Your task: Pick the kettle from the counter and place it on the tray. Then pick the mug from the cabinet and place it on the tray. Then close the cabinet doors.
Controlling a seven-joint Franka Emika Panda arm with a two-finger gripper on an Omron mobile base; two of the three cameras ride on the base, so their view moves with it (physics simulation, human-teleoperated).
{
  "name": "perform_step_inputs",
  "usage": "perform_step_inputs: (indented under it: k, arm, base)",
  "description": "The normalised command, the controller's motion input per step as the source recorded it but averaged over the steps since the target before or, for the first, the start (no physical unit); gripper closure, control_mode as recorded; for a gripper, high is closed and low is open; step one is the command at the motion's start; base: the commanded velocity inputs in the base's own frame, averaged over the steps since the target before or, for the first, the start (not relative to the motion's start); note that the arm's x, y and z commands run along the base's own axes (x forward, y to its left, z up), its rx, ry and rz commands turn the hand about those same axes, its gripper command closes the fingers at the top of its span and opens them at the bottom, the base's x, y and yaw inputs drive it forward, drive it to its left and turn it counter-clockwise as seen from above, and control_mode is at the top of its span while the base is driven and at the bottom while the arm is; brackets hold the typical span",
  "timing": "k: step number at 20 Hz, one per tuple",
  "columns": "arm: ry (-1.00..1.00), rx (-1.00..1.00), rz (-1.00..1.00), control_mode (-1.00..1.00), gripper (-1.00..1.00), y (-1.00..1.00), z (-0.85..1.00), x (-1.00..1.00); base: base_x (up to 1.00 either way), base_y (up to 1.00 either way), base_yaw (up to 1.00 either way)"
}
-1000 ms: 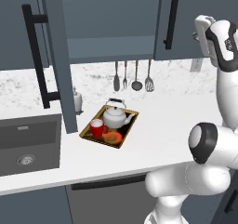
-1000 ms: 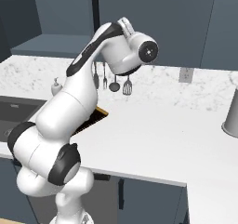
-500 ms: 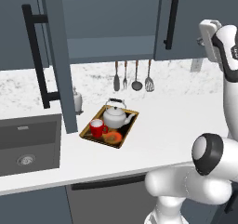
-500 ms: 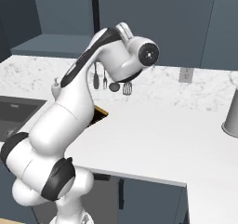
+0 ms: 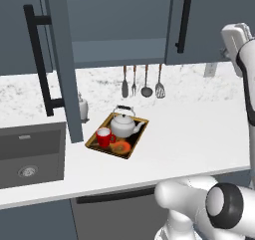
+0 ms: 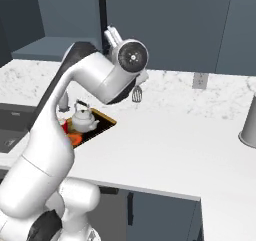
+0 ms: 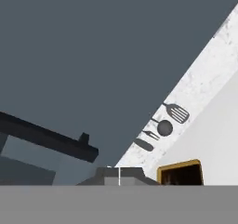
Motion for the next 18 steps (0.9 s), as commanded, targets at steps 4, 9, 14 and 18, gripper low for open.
perform_step_inputs:
  k: [4,9,14,18]
  arm:
    - [0.0,-0.09,-0.07,-1.0,1.0,0.85,-0.16,-1.0]
    - [0.0,-0.11,-0.06,-1.0,1.0,0.95,-0.29,-1.0]
    - [0.0,-0.11,-0.06,-1.0,1.0,0.99,-0.28,-1.0]
    - [0.0,-0.06,-0.06,-1.0,1.0,0.91,-0.14,-1.0]
  base:
    - [0.0,0.0,0.0]
    - [0.0,0.0,0.0]
    - [0.0,0.0,0.0]
    - [0.0,0.0,0.0]
